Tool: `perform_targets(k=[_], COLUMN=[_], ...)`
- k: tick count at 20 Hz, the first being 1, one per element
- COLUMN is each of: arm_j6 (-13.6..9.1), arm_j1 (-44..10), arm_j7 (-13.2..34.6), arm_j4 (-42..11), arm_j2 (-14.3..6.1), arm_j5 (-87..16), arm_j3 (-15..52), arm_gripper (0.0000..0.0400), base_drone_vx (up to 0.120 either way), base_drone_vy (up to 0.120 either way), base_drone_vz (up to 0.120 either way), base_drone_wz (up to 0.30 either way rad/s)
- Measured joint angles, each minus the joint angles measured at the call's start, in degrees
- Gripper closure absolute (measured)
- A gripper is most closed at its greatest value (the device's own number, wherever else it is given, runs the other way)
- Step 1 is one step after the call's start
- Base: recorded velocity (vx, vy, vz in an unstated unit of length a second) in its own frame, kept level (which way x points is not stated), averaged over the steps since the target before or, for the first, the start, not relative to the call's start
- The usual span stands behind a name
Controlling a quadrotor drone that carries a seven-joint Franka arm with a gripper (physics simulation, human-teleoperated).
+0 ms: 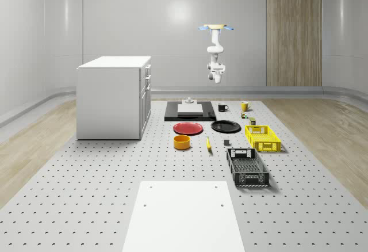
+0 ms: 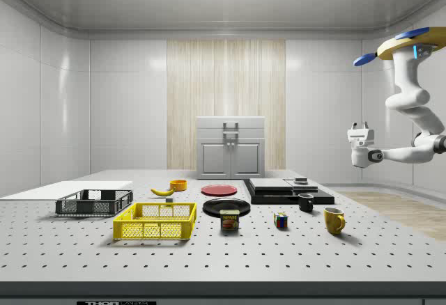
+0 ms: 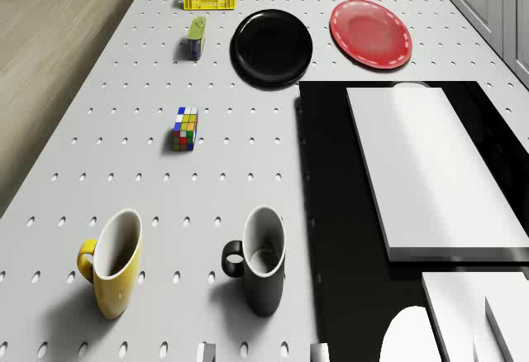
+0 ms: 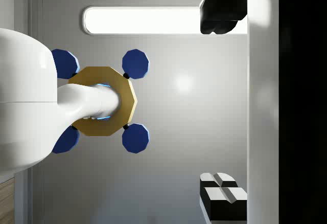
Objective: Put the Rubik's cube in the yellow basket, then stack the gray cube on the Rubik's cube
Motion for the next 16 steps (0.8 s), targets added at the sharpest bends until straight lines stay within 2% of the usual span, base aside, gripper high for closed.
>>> perform_targets(k=[7,11,16], arm_j6=[-6.4,-8.8,-10.4], arm_j1=[-0.2,-0.2,-0.3], arm_j7=[-0.1,-0.1,-0.1], arm_j4=[8.6,12.7,15.6], arm_j2=[1.9,3.4,4.5], arm_j5=[0.1,0.1,0.1], arm_j3=[0.1,0.1,0.2], arm_gripper=[0.0,0.0,0.0], base_drone_vx=[0.0,0.12,0.12], base_drone_vy=[0.0,0.12,0.12], base_drone_vz=[0.0,0.0,0.0], base_drone_wz=[0.0,0.0,0.0])
